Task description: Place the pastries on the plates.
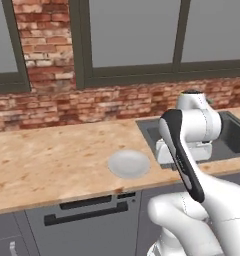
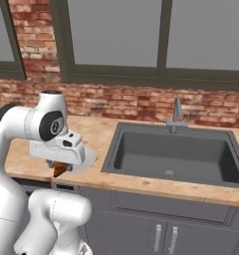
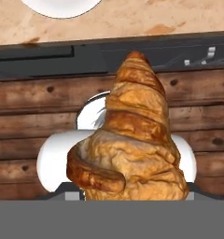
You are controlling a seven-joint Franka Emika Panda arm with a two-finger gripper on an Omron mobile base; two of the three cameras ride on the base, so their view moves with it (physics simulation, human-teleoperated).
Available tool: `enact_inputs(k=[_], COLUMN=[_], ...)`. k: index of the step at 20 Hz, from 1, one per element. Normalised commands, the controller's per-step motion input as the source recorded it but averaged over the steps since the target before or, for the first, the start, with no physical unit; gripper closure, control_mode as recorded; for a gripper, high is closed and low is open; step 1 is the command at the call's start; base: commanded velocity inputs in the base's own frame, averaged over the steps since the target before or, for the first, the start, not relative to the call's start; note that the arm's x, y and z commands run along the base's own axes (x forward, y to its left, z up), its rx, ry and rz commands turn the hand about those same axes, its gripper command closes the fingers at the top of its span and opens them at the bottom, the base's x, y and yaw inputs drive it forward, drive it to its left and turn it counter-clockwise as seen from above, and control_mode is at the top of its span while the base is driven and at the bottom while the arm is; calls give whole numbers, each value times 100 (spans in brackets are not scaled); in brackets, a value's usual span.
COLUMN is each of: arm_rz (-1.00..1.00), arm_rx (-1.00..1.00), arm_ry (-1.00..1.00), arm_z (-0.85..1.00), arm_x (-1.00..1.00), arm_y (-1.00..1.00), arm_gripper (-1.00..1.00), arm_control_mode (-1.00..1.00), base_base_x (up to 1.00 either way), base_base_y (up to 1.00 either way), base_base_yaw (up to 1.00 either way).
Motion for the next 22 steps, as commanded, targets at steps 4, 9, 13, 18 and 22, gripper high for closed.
enact_inputs(k=[4,9,13,18,22], arm_rz=[0,0,0,0,0], arm_rx=[0,0,0,0,0], arm_ry=[0,0,0,0,0], arm_z=[0,0,0,0,0], arm_x=[0,0,0,0,0], arm_y=[0,0,0,0,0], arm_gripper=[100,100,100,100,100], arm_control_mode=[100,100,100,100,100], base_base_x=[29,42,37,40,43], base_base_y=[61,59,28,8,-1], base_base_yaw=[0,0,0,0,0])
